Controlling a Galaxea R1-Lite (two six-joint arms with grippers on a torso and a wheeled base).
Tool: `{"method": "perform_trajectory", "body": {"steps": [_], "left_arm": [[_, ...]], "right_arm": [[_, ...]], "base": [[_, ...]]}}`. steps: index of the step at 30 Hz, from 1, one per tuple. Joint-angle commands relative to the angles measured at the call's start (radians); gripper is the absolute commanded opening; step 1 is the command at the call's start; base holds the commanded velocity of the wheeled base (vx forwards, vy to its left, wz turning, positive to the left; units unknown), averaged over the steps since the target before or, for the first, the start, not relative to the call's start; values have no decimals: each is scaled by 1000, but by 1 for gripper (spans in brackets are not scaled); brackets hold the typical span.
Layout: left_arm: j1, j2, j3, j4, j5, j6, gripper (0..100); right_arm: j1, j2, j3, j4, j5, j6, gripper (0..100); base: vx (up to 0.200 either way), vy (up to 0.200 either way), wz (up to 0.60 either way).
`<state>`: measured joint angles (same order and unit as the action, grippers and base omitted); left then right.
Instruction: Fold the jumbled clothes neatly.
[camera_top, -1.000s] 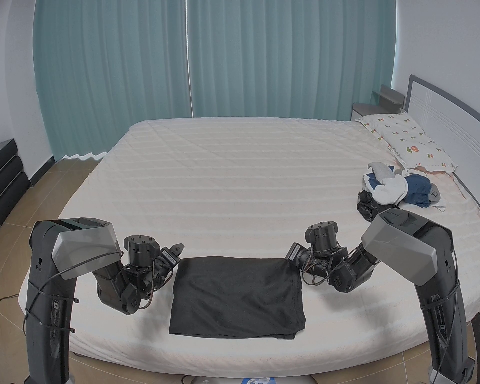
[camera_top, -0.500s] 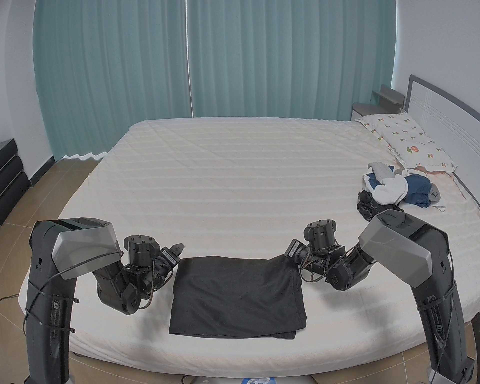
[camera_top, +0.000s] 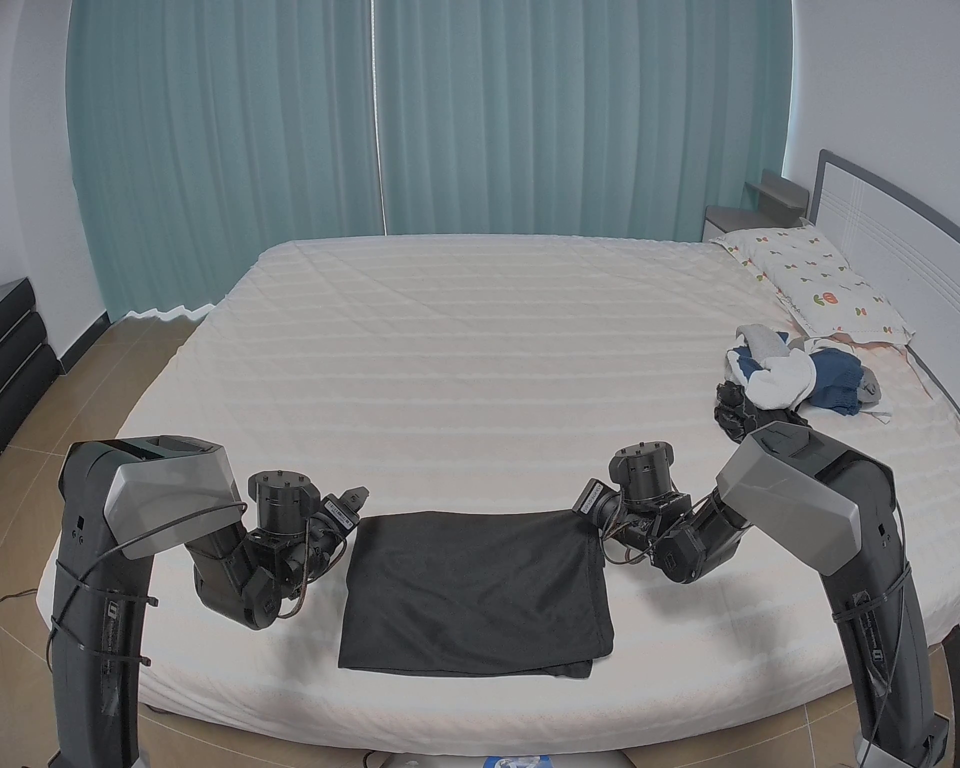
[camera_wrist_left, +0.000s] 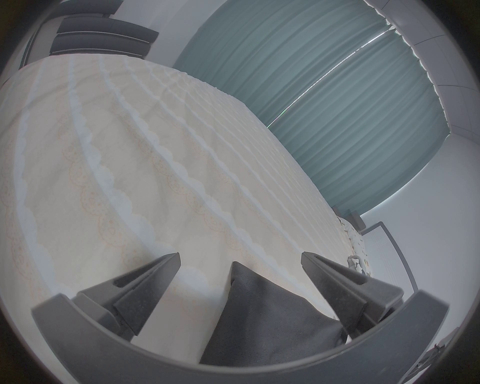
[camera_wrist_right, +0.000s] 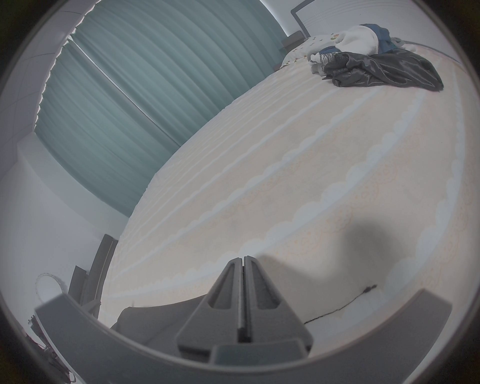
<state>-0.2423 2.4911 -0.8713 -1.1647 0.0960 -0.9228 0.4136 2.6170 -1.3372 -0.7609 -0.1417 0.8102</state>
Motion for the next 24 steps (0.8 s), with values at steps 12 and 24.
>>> {"method": "perform_trajectory", "body": {"steps": [12, 24], "left_arm": [[0, 0, 0, 0, -1, -2, 100], [15, -67, 84, -44, 19, -36, 100]], "right_arm": [[2, -8, 33, -2, -7, 1, 100], [-122, -388, 443, -78, 11, -6, 100]], "base": [[0, 0, 0], [0, 0, 0]]}}
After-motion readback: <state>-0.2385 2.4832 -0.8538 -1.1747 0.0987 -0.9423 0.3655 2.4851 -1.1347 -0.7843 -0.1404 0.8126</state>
